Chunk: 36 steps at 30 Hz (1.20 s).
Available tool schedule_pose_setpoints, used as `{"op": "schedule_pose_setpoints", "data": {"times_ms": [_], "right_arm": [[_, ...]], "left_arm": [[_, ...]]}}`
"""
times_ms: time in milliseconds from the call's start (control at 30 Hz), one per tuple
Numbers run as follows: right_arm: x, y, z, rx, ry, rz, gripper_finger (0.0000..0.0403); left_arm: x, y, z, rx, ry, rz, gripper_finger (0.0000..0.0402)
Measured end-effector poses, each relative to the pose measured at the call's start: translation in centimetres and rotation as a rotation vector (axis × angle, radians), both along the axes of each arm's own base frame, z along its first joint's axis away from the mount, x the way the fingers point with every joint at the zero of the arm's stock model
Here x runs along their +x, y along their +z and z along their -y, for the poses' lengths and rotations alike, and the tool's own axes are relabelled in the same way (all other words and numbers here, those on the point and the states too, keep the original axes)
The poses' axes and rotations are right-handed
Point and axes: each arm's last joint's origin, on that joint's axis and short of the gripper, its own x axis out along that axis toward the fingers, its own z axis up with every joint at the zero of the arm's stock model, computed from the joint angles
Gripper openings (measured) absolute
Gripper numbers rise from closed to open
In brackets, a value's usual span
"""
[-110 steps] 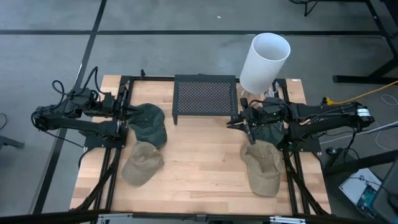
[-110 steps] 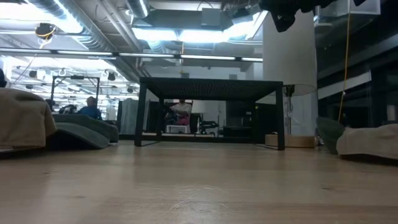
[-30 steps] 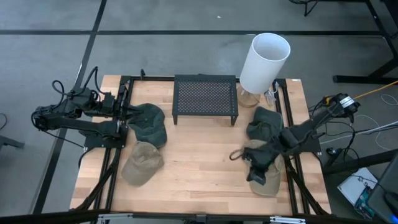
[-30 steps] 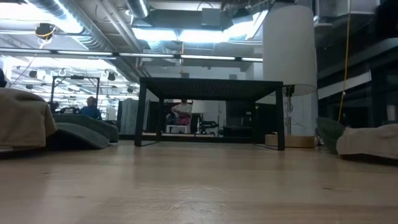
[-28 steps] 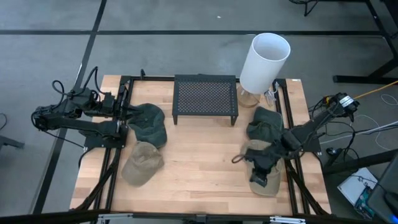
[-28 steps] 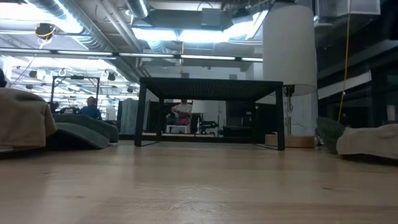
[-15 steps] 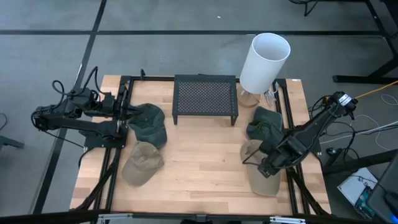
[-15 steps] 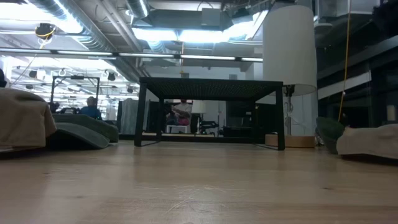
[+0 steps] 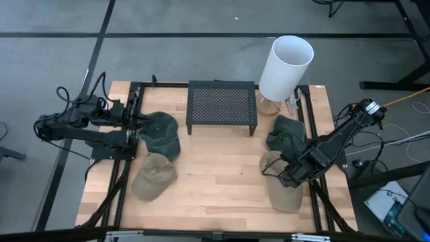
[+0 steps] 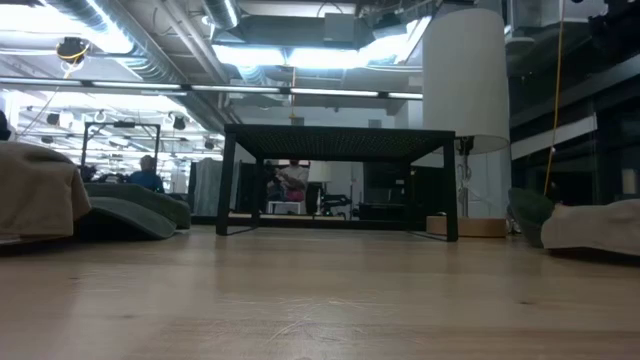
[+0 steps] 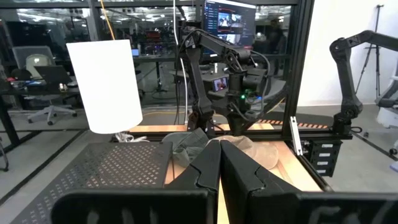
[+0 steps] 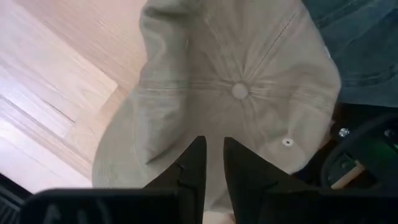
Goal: Pick & Place hat
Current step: Put the right brown cap on the shelf
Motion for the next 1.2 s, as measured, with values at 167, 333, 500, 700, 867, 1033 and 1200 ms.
{"op": "schedule_pose_setpoints", "data": {"times_ms": [167, 333, 500, 700, 867, 1033, 1200], "right_arm": [[0.0, 0.0, 0.0, -0.009, 0.047, -0.003, 0.0058], [-0.2, 0.0, 0.3, -0.048, 0.047, -0.013, 0.0058], [-0.4, -0.1, 0.4, -0.067, 0.095, -0.031, 0.0061], [-0.4, -0.1, 0.5, -0.053, 0.089, -0.057, 0.0103], [-0.7, -0.1, 0.8, -0.074, 0.094, -0.085, 0.0145], [-0.6, -0.3, 0.7, -0.087, 0.12, -0.1, 0.0153], [0.3, -1.4, -0.1, -0.113, 0.253, -0.143, 0.0146]], "left_arm": [[0.0, 0.0, 0.0, 0.0, 0.0, 0.0, 0.0004], [0.0, 0.0, 0.0, 0.001, 0.0, 0.0, 0.0004], [0.0, 0.0, 0.0, 0.001, 0.0, 0.0, 0.0004], [0.0, 0.0, 0.0, 0.0, 0.001, 0.0, 0.0004], [0.0, 0.0, 0.0, 0.001, 0.0, 0.0, 0.0004], [0.0, 0.0, 0.0, 0.0, 0.0, 0.0, 0.0004], [0.0, 0.0, 0.0, 0.0, 0.0, 0.0, 0.0004]]}}
